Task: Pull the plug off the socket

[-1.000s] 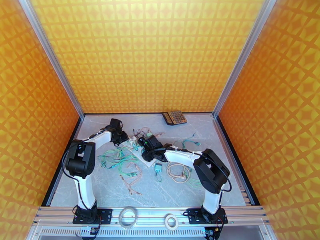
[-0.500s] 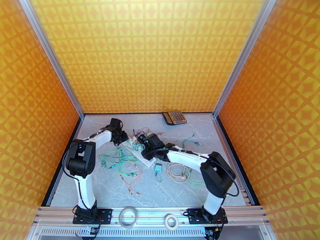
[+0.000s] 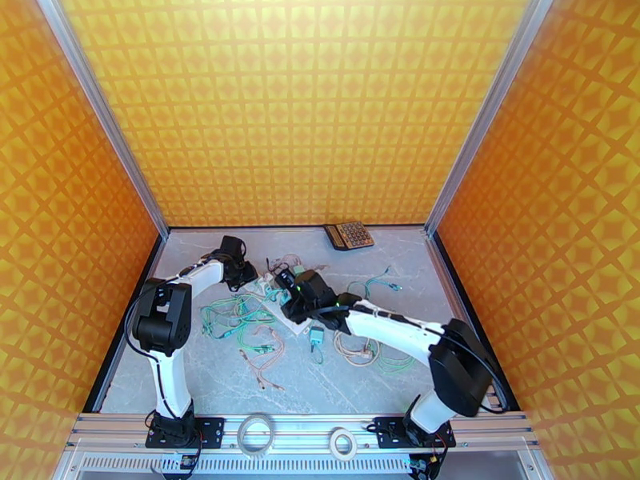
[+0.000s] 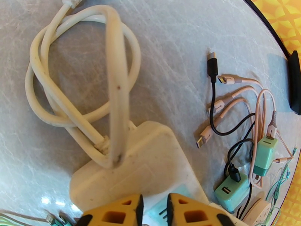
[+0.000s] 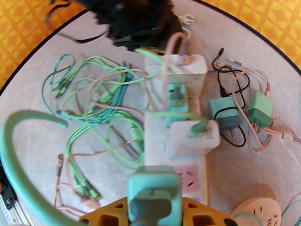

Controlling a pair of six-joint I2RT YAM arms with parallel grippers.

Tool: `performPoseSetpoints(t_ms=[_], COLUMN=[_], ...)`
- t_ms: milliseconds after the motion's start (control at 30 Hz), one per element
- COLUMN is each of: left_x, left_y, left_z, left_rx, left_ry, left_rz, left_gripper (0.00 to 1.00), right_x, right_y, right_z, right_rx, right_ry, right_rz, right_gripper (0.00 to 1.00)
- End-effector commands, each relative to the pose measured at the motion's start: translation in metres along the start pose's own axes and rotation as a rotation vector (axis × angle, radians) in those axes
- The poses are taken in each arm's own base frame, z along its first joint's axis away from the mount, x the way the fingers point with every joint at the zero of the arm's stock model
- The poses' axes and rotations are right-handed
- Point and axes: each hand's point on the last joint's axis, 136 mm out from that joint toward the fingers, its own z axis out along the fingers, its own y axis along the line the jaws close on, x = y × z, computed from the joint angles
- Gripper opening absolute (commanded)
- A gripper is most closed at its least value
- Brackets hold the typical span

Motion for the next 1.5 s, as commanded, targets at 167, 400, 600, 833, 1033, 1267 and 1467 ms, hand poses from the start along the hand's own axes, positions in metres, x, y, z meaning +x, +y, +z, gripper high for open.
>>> performPoseSetpoints(t_ms=[167, 400, 600, 833, 1033, 1267, 1467], left_x=[-0.004, -0.036, -0.057, -0.058, -0.051, -0.048, -0.048], left_y=[0.003, -0.002, -0.003, -0.004, -0.001, -0.004, -0.004], left_z=[-0.014, -0.068, -0.129, -0.185, -0.217, -0.249, -0.252], left_rx=[-0.021, 0.040, 0.079, 0.107, 0.116, 0.138, 0.139], left_ry=[0.000, -0.138, -0.253, -0.333, -0.379, -0.451, -0.462], left_rz=[0.001, -0.020, -0.029, -0.042, -0.053, -0.037, -0.040], left_gripper=[0.31, 0.48, 0.78, 0.85, 0.85, 0.85, 0.85], right_x=[0.010, 0.019, 0.028, 0.031, 0.037, 0.054, 0.056], right_y=[0.041, 0.091, 0.140, 0.178, 0.195, 0.187, 0.168], right_z=[-0.020, -0.010, 0.018, 0.057, 0.088, 0.115, 0.129], right_rx=[0.053, 0.018, -0.028, -0.029, 0.013, 0.122, 0.265], right_ry=[-0.009, -0.004, 0.020, 0.025, 0.031, 0.071, 0.083], right_rz=[-0.059, -0.125, -0.180, -0.244, -0.304, -0.384, -0.425], right_gripper=[0.09, 0.10, 0.11, 0.12, 0.12, 0.16, 0.17])
